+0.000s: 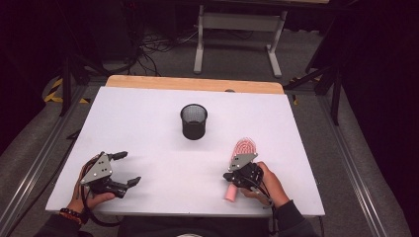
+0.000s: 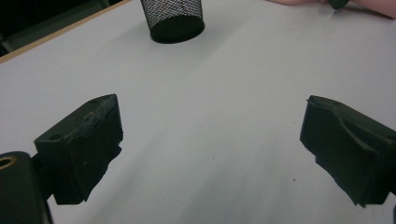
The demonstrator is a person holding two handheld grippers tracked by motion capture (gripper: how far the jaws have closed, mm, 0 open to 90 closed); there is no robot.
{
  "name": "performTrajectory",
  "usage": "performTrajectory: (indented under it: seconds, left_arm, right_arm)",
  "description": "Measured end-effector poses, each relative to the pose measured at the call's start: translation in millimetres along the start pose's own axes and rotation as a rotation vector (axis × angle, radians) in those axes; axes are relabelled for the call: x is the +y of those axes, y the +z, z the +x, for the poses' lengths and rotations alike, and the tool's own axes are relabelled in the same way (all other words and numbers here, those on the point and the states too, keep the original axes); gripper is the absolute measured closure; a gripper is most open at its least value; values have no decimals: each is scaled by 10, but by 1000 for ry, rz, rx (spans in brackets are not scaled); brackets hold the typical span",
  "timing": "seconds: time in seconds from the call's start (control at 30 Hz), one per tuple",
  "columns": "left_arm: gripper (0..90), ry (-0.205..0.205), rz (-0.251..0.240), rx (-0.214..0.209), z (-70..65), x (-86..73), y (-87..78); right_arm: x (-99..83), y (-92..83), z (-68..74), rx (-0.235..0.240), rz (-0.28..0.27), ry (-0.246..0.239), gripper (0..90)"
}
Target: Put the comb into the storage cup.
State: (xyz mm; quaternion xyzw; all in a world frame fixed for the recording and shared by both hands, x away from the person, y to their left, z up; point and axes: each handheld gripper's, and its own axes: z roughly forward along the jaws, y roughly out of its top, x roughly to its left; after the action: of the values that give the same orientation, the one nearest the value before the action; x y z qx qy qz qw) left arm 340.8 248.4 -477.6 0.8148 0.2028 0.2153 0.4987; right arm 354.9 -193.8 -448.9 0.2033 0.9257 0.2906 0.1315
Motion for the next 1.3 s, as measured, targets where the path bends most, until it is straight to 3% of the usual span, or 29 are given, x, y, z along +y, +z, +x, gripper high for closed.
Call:
performTrajectory:
  seconds: [0.27,0.4,0.7,0.93,1.3]
  left_arm:
    - [70,3,9,-2,3,-4,4]
    - [71,4,11,-3,0,-4,9]
    - [72,6,14,-3,-2,-3,12]
    - [72,4,10,-12,-7,-3,12]
    - [72,8,13,-15,-10,0,14]
  right_arm:
    - [-114,-119,-64,-46,6,16,896]
    - [-173,-166,-90,-43,4,27,897]
    - [-244,-199,-115,-84,40,19,897]
    - [-333,-243,-166,-117,54,56,895]
    - [-385,-270,-206,-143,61,77,890]
